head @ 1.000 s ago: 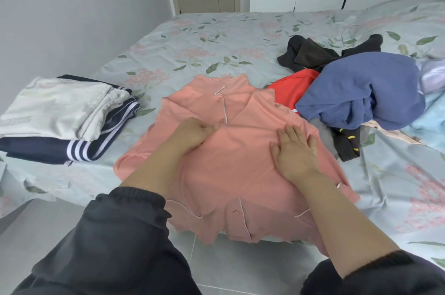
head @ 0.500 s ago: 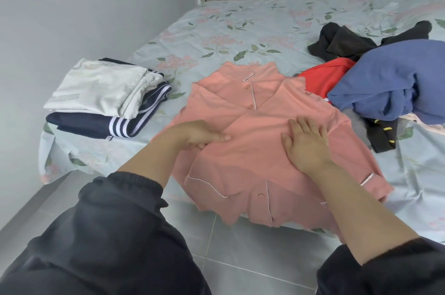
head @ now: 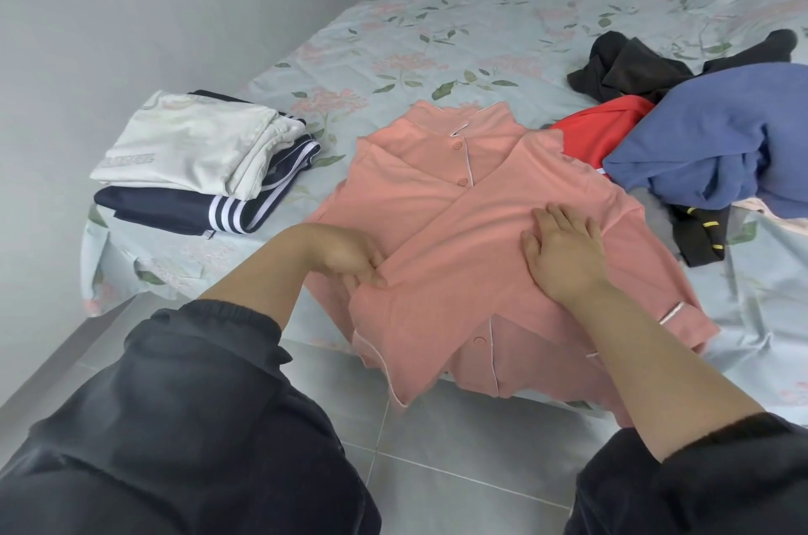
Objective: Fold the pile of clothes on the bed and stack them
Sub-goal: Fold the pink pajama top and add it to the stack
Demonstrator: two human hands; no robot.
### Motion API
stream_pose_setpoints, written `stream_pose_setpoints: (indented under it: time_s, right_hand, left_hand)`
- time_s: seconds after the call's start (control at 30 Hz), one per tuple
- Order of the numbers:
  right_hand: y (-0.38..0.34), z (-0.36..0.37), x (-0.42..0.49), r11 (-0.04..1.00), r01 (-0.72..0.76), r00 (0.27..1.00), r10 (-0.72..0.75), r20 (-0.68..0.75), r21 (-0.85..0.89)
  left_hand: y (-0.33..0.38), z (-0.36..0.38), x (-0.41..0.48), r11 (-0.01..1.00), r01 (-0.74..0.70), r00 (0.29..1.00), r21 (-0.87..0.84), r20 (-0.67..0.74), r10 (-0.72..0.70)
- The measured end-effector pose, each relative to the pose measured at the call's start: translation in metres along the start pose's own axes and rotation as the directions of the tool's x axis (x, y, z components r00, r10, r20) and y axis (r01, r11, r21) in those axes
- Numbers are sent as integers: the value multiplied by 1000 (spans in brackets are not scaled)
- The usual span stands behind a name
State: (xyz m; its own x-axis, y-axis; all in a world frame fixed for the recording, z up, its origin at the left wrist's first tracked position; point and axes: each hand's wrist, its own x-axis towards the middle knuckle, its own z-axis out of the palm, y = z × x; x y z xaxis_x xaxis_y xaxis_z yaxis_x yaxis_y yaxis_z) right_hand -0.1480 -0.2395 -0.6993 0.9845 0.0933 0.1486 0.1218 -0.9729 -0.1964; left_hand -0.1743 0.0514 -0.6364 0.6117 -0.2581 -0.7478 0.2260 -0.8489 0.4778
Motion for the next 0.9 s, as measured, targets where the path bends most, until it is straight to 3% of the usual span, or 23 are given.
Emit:
stream_pose_setpoints:
  time_s: [0.07, 0.13, 0.2, 0.23, 0.3, 0.37, 0.47, 0.57, 0.63, 0.7, 0.77, 0.83, 0.9]
  right_hand:
    - [0, 0, 0, 1000, -2, 1000, 2, 4, -2]
    - [-1, 0, 0, 1000, -7, 1000, 7, 21, -16]
    - [-1, -1, 1, 999, -8, 999, 10, 49, -42]
    - [-1, -2, 1, 998, 0, 998, 4, 66, -56]
    - [-1, -2, 1, 996, 57, 993, -49, 108, -73]
    - [4, -4, 0, 987, 144, 978, -131, 165, -72]
    - [25, -14, 2, 988, 86, 973, -55, 226, -129]
    - [48, -27, 2, 964, -149, 965, 190, 181, -219]
    - [50, -27, -1, 957, -159, 965, 202, 164, -242]
    - [46, -26, -4, 974, -46, 990, 74, 120, -222]
    - [39, -28, -7, 977, 176, 983, -168, 69, -124]
    - [31, -30, -8, 924, 383, 924, -383, -1, -18]
    - [26, -32, -9, 896, 442, 897, -442, -13, 48]
  left_hand:
    - [7, -1, -1, 973, 139, 983, 186, -148, -112]
    - [25, 1, -1, 891, 307, 883, 335, -449, -135]
    - [46, 7, 8, 804, 413, 693, 427, -721, 28]
    - [55, 13, 16, 805, 368, 635, 465, -759, 148]
    - [69, 29, 35, 818, 129, 619, 561, -690, 376]
    - [74, 44, 51, 782, -58, 690, 620, -542, 481]
    - [70, 48, 68, 794, -121, 799, 596, -416, 434]
    - [71, 38, 76, 867, -184, 787, 462, -460, 412]
    - [72, 31, 81, 927, -226, 735, 298, -573, 363]
    - [74, 24, 86, 960, -148, 634, 238, -722, 277]
    - [72, 18, 91, 983, -71, 574, 167, -799, 177]
    - [72, 14, 93, 992, -105, 586, 66, -802, 115]
    - [74, 11, 93, 990, -137, 605, 16, -790, 97]
